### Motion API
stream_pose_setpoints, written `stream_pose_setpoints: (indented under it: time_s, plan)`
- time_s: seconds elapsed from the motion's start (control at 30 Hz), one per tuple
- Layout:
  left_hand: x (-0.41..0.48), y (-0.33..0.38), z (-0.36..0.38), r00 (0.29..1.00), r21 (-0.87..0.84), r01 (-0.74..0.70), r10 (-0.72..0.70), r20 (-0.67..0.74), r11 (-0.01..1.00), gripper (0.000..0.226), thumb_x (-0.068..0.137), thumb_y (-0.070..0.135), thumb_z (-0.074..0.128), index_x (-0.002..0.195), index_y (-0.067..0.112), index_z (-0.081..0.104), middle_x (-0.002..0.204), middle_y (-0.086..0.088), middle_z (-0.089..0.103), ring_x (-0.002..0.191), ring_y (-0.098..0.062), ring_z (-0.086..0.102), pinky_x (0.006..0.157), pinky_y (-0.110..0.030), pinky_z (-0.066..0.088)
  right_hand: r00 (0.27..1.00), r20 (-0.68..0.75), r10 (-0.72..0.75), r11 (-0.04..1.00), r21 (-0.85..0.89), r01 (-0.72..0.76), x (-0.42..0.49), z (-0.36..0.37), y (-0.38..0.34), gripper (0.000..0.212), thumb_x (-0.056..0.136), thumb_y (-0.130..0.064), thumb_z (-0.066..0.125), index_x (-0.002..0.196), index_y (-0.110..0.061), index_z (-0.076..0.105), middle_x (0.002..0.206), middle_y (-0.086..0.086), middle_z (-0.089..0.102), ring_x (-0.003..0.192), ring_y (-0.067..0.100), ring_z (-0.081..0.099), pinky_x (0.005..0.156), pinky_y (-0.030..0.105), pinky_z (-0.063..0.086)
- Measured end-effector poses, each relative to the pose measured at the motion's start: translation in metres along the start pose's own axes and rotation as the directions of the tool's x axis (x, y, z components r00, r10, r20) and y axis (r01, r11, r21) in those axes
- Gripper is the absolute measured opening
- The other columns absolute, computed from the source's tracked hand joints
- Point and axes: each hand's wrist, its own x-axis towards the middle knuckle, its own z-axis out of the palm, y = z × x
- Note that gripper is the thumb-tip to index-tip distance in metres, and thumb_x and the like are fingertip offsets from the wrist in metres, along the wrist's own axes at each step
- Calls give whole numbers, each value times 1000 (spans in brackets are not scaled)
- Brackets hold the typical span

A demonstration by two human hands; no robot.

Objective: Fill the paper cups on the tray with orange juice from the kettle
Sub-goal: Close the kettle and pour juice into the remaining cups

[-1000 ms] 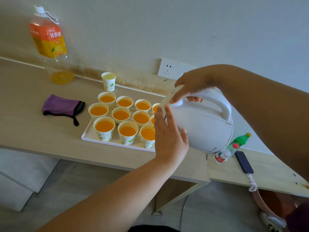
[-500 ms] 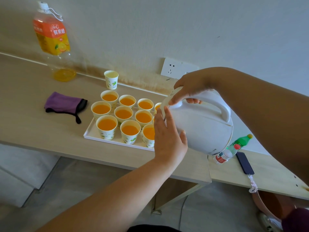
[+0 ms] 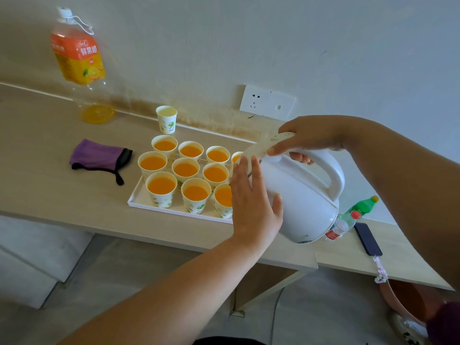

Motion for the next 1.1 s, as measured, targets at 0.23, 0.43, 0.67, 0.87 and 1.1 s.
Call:
stream_pose_setpoints:
  time_s: [0.23,0.43,0.67,0.87,1.1]
  plan:
    - [-3,13,-18,999,23,-11,12,-32,1000,77,79,40,58,143,8,27,145,-21,39,132,-38,39,99,-50,46,1000,-16,9,991,133,-7,-20,-4,-9,24,83,-30,66,84,-8,56,63,6,59,57,19,54,60,34,48]
    - [-4,4,-37,996,138,-88,89,-2,987,70,81,37,60,138,0,42,144,-23,41,130,-40,43,105,-46,34,991,-130,15,992,126,1,-28,2,-28,34,84,-41,64,91,-7,60,62,2,62,52,13,55,61,31,48]
    - [-7,-20,-59,981,165,-169,151,119,972,69,88,25,58,146,2,28,154,-26,16,142,-45,15,113,-48,7,980,-193,48,993,119,-25,-21,15,-61,44,85,-48,60,89,-4,62,66,6,64,54,18,56,60,28,45]
    - [-2,-34,-77,975,175,-147,112,193,974,73,91,30,55,149,3,20,156,-25,5,143,-44,2,114,-46,5,973,-209,97,991,109,-75,-11,25,-82,44,84,-52,59,84,-9,61,59,-2,62,50,13,56,59,27,44]
    - [6,-41,-90,949,90,-95,63,308,991,72,97,32,44,151,7,3,157,-20,-12,144,-38,-13,116,-39,-4,971,-193,140,989,74,-128,0,28,-99,42,86,-51,58,81,-10,59,60,-1,61,47,12,54,57,25,44]
